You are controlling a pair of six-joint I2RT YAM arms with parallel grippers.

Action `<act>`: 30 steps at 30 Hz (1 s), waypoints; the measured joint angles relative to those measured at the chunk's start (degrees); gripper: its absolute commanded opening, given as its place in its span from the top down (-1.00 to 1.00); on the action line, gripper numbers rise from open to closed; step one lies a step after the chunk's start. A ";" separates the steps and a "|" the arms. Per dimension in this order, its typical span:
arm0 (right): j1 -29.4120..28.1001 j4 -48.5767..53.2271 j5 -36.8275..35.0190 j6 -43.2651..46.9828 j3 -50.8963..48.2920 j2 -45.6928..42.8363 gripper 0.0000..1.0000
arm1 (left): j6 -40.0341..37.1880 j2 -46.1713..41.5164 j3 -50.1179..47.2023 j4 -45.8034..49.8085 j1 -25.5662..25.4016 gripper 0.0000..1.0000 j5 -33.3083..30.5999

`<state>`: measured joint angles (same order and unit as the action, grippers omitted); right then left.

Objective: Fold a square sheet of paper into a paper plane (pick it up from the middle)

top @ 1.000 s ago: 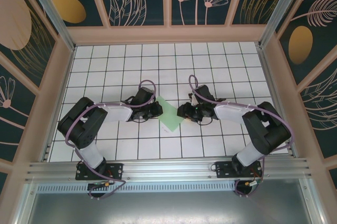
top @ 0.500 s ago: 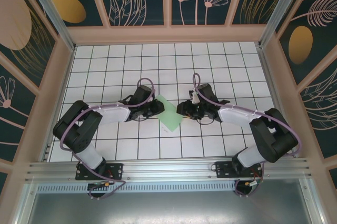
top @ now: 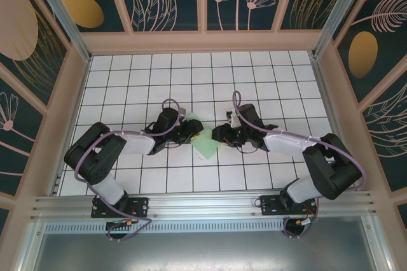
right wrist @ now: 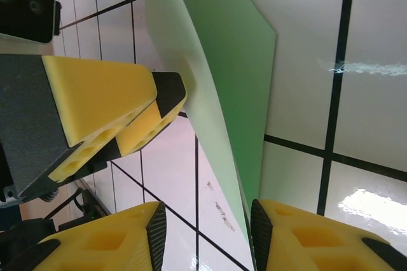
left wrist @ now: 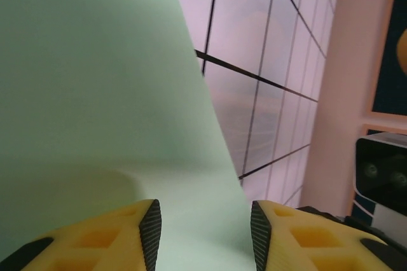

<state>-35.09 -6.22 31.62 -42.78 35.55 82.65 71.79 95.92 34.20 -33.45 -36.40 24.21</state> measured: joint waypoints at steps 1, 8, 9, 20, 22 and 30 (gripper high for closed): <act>-0.13 -0.15 -0.02 0.00 0.00 -0.04 0.11 | 0.85 0.31 -0.04 -1.11 0.00 0.06 0.31; -0.57 -0.94 -0.11 -0.20 -0.66 -1.27 0.11 | 3.41 0.68 0.02 -3.13 -0.48 -0.03 0.87; -0.66 -1.01 -0.11 -0.20 -0.72 -1.57 0.10 | 3.52 0.68 0.02 -2.71 -0.66 -0.03 0.81; -2.21 -2.73 1.07 -0.15 -0.83 -2.16 0.03 | 3.56 0.68 0.85 1.14 -2.08 -0.11 -1.29; -2.56 -2.86 1.22 -0.13 -0.81 -2.12 0.03 | 3.74 0.68 1.09 1.07 -2.32 -0.11 -1.27; -3.30 -4.13 1.44 -0.15 -0.79 -0.35 0.02 | 4.39 0.68 1.11 1.01 -2.62 0.02 -1.01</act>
<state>-38.39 -10.35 33.06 -42.94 34.76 82.30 76.18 96.60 35.31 -32.45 -39.03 23.20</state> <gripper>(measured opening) 0.490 0.509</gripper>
